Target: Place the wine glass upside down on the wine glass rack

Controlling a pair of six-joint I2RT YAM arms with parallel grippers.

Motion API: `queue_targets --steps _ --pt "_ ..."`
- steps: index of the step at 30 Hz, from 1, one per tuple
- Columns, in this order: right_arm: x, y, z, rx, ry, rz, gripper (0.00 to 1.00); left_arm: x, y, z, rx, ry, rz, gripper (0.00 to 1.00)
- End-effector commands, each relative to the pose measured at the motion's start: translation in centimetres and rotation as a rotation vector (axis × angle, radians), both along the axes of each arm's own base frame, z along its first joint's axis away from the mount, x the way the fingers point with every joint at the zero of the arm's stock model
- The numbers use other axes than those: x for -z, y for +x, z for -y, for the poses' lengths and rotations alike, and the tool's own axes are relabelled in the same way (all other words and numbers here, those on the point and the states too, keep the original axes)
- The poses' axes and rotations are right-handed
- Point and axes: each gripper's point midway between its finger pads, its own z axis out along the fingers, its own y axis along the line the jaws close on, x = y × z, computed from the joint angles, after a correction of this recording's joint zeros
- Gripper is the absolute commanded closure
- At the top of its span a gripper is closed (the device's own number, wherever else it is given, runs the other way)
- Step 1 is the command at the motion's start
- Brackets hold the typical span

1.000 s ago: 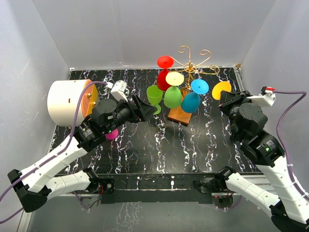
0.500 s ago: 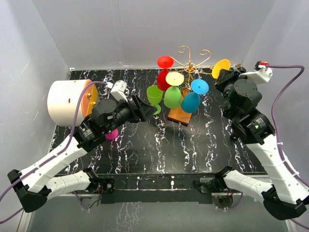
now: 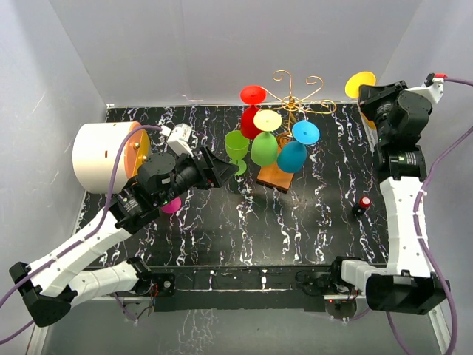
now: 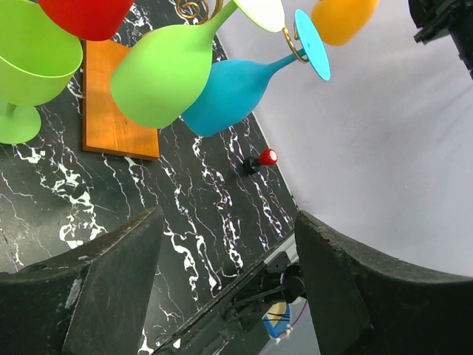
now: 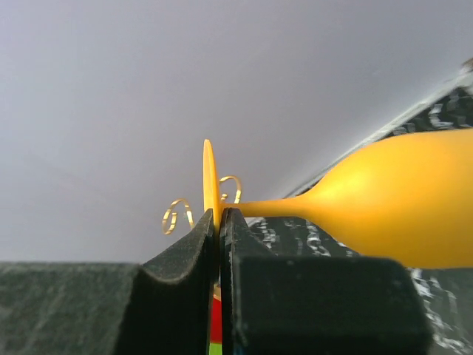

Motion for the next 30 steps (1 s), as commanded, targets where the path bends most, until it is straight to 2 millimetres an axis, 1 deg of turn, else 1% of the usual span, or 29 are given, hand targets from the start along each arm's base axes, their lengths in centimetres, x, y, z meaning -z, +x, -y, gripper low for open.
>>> queue_targets --steps 1,4,7,10,14,21,30 --pt "-2.6 1.6 -3.0 -0.295 0.139 0.145 1.0 -0.9 -0.1 -0.3 0.002 -0.013 0.023 0.3" --pt "-1.8 2.7 -3.2 -0.357 0.185 0.135 1.0 -0.8 -0.2 -0.3 0.004 -0.008 0.02 0.3" --pt "-1.0 3.5 -3.8 -0.406 0.207 0.116 1.0 -0.8 -0.2 -0.4 0.002 -0.004 0.019 0.3" --pt "-0.4 4.1 -4.7 -0.471 0.231 0.101 1.0 -0.8 -0.1 -0.4 0.001 -0.004 0.021 0.3" --pt "0.7 4.7 -5.3 -0.519 0.26 0.056 1.0 -0.9 -0.1 -0.4 0.0 -0.003 0.027 0.3" --pt "2.0 4.5 -6.5 -0.596 0.286 0.006 1.0 -0.9 0.0 -0.9 -0.02 0.0 0.033 0.3" --pt "2.1 3.6 -8.0 -0.707 0.284 -0.015 1.0 -0.8 0.0 -1.1 -0.029 0.001 0.032 0.3"
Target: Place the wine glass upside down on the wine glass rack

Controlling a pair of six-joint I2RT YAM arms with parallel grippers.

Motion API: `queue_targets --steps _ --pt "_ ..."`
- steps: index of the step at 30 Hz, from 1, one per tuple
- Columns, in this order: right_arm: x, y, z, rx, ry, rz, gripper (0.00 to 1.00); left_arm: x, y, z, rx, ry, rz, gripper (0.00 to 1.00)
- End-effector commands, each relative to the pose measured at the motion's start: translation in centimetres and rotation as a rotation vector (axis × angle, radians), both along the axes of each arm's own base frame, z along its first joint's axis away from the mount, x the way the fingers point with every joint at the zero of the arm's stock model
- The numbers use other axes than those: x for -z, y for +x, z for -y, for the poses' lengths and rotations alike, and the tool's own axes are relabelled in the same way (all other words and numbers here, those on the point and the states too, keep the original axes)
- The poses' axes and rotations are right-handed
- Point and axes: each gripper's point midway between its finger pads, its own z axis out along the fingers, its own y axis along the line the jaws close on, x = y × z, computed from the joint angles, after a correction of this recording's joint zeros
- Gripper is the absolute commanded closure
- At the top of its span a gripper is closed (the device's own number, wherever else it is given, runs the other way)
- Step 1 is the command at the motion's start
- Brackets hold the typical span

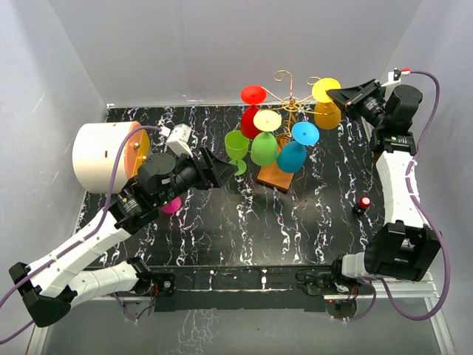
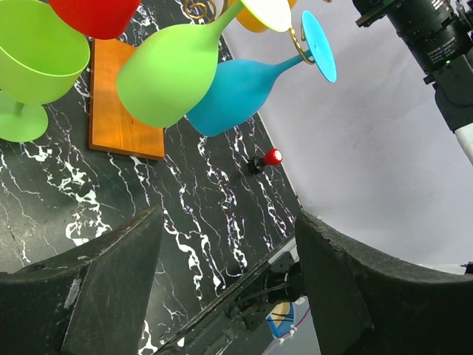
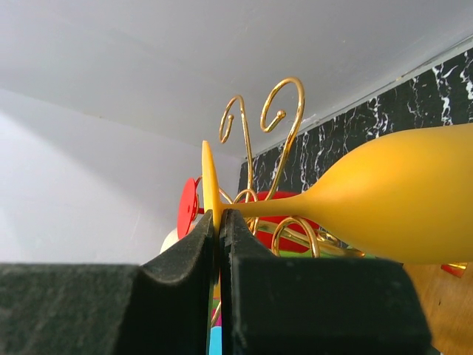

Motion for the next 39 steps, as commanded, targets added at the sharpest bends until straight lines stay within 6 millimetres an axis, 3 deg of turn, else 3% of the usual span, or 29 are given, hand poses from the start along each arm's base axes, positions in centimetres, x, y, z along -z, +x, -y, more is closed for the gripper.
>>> queue_targets --steps 1,13,24,39 --pt "-2.7 -1.1 -1.5 -0.114 -0.011 0.095 1.0 -1.0 -0.1 -0.9 -0.021 -0.011 0.032 0.3" --pt "-1.8 -1.1 -2.1 -0.17 -0.028 0.094 1.0 -0.7 0.0 -0.9 -0.023 -0.008 0.025 0.3" --pt "-2.5 -3.1 -2.6 -0.175 -0.056 0.09 1.0 -0.9 -0.1 -0.7 -0.015 -0.011 0.024 0.29" --pt "-2.2 -3.6 -0.2 0.021 -0.118 0.039 1.0 -1.4 -0.3 -1.2 -0.023 -0.021 0.032 0.29"
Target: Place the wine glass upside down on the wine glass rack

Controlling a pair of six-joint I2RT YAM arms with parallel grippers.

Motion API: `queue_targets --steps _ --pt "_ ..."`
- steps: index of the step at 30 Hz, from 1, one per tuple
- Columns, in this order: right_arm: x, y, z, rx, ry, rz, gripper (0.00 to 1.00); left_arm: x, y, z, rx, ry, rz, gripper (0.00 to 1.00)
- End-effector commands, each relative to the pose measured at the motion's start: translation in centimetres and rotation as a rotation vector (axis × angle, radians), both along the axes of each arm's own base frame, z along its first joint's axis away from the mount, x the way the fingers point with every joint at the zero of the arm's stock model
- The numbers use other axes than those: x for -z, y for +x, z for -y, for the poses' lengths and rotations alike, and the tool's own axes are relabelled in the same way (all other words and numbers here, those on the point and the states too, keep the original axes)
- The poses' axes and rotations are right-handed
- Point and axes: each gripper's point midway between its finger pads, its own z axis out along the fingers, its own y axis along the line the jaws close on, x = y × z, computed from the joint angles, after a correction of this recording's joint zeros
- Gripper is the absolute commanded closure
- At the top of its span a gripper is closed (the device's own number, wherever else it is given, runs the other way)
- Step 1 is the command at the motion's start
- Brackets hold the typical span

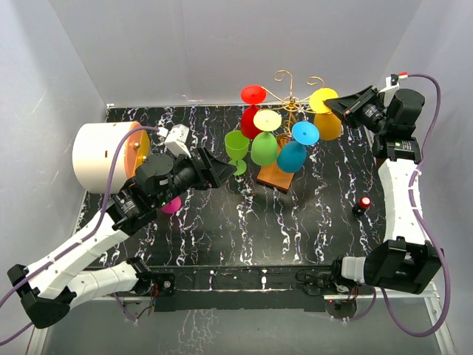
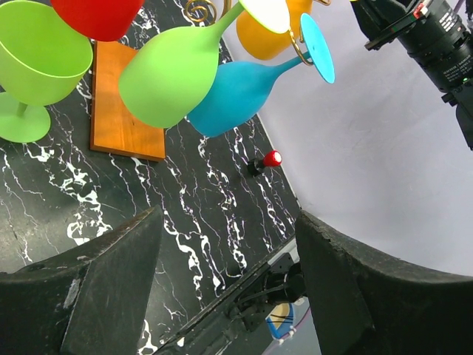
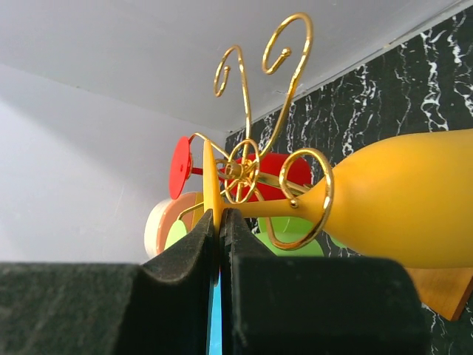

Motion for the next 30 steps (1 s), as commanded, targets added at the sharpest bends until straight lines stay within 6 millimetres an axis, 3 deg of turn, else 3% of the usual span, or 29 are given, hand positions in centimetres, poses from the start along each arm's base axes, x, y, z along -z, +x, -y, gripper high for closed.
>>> queue_targets --steps 1,15,24,30 --pt "-2.6 -0.4 1.1 0.089 -0.058 0.08 1.0 -1.2 -0.2 -0.8 -0.016 -0.021 0.032 0.29" --pt "-3.0 -0.4 2.9 0.211 -0.078 0.093 1.0 -1.2 -0.1 -0.8 -0.015 -0.016 0.033 0.29" --pt "-2.3 1.0 2.9 0.189 -0.088 0.085 1.0 -1.2 0.0 -0.7 -0.014 -0.008 0.034 0.29" --pt "-2.1 2.2 3.0 0.178 -0.106 0.08 0.93 -1.0 -0.1 -0.8 -0.014 -0.003 0.031 0.29"
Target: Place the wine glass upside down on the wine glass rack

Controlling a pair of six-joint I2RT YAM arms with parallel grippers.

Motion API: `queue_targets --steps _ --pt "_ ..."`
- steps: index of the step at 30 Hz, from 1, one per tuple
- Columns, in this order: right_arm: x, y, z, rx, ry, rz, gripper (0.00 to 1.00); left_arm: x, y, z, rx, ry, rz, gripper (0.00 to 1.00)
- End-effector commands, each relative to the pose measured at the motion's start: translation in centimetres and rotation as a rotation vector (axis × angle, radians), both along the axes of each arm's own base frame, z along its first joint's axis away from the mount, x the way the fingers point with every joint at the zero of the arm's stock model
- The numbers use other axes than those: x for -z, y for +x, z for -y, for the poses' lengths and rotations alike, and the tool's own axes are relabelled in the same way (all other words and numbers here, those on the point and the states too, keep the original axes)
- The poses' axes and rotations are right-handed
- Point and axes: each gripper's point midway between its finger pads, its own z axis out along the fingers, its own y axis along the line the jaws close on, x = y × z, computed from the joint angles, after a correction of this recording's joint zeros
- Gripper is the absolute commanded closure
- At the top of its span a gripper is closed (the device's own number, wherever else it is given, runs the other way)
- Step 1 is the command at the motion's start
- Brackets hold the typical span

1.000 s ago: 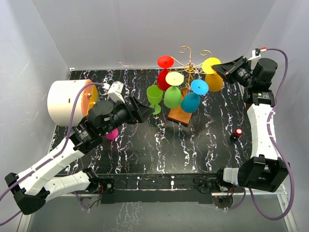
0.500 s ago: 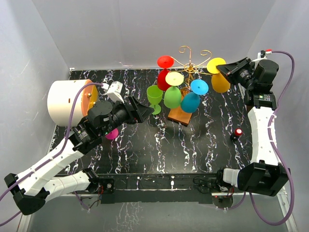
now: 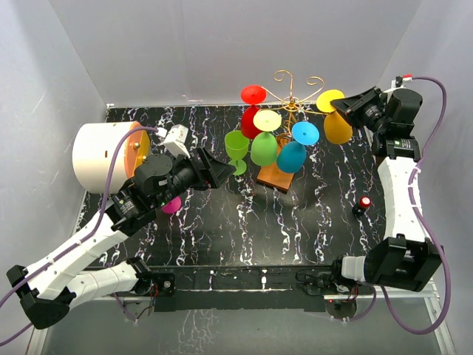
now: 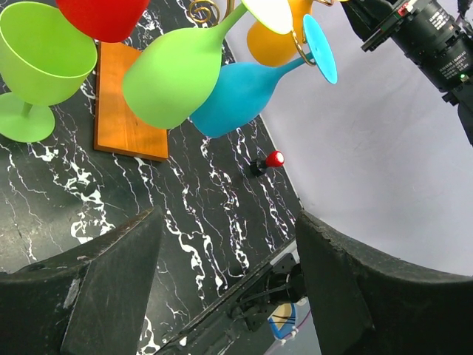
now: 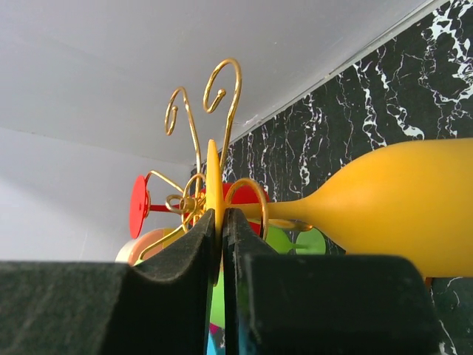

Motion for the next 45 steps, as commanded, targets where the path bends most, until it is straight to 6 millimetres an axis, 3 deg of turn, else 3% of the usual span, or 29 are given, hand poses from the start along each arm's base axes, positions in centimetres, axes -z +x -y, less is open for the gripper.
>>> queue_targets --steps 1,5,10,19,24,32,37,42,45 --pt "-3.8 1.0 0.5 0.002 -0.064 0.126 0.92 -0.9 0.0 -0.5 -0.008 -0.005 0.027 0.29" --pt "-4.0 1.6 0.9 0.012 -0.074 0.123 0.88 -0.7 0.0 -0.6 -0.011 0.001 0.024 0.29" --pt "-3.9 1.8 1.2 0.019 -0.107 0.12 0.75 -0.8 -0.1 -0.8 -0.017 0.002 0.027 0.29" --pt "-3.2 1.5 2.2 0.068 -0.177 0.094 0.55 -0.5 0.0 -1.0 -0.022 0.018 0.027 0.29" --pt "-2.9 0.8 3.5 0.151 -0.215 0.08 0.45 0.8 0.9 -1.8 -0.059 0.121 0.041 0.27" --pt "-3.6 -1.3 4.8 0.241 -0.259 0.083 0.37 4.2 3.3 -5.6 -0.2 0.468 0.038 0.24" --pt "-4.4 -4.2 5.4 0.3 -0.319 0.1 0.35 5.6 4.1 -7.8 -0.27 0.612 0.017 0.23" --pt "-3.4 -8.4 5.3 0.342 -0.345 0.111 0.35 9.7 4.8 -12.7 -0.397 0.866 -0.097 0.21" --pt "-2.7 -9.7 5.0 0.343 -0.335 0.123 0.35 12.1 5.2 -14.7 -0.418 0.951 -0.168 0.21"
